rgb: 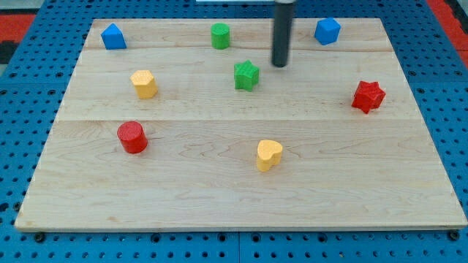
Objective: Place red star to the left of yellow hexagon
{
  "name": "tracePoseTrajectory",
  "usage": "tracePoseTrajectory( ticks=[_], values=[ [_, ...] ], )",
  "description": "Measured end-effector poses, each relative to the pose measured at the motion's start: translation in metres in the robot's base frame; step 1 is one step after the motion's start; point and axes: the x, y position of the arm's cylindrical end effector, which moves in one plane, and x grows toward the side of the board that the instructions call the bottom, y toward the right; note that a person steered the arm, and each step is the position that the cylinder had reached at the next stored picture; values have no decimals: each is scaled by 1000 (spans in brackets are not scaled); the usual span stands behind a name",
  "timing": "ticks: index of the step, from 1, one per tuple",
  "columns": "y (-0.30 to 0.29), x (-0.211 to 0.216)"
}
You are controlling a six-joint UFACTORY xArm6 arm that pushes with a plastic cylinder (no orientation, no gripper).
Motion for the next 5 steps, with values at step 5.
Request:
tracePoseTrajectory(
  ticks=[5],
  values=[
    [107,103]
  ],
)
